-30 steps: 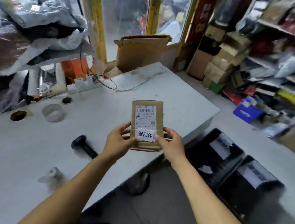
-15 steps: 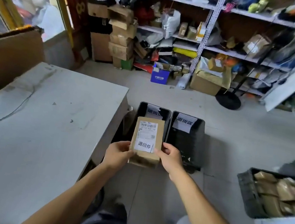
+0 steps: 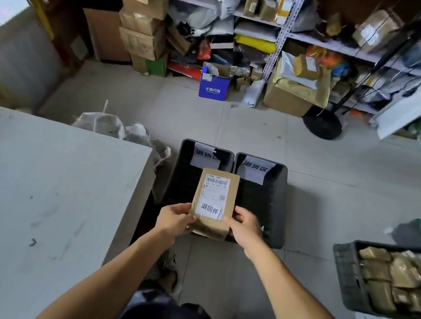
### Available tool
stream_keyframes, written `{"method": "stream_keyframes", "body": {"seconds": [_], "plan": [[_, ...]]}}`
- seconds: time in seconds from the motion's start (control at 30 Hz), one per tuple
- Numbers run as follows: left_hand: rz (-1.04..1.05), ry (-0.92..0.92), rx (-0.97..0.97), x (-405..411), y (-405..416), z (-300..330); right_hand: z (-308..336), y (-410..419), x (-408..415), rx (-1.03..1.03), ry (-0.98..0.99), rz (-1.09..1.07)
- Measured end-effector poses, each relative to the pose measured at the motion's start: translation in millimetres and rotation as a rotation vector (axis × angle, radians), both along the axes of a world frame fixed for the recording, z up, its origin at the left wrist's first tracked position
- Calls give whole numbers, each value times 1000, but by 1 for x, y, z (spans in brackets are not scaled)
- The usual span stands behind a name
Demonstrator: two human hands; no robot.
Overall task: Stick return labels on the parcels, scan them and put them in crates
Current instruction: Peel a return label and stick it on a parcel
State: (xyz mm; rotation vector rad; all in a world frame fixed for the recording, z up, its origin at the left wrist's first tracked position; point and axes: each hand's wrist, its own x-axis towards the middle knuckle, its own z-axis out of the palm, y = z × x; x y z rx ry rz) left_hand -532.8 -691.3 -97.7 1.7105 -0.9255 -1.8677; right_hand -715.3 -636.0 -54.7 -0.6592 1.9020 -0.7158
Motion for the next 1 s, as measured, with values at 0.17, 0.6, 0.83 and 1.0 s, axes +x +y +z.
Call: {"method": "stream_keyframes", "body": {"seconds": [0.17,0.6,0.83,1.0], "plan": [[89,51,113,-27,-77,-27,-27,-80,-29,48,-2,-19],[642,-68,342,-112,-263,-325,-364,-295,-84,137,-217,60],[754,185,438,-132,-366,-553,-613,-407,-68,95,-146,61],[750,251,348,-122,-416,-631,-705,-464,-50,50,-147,17]]}}
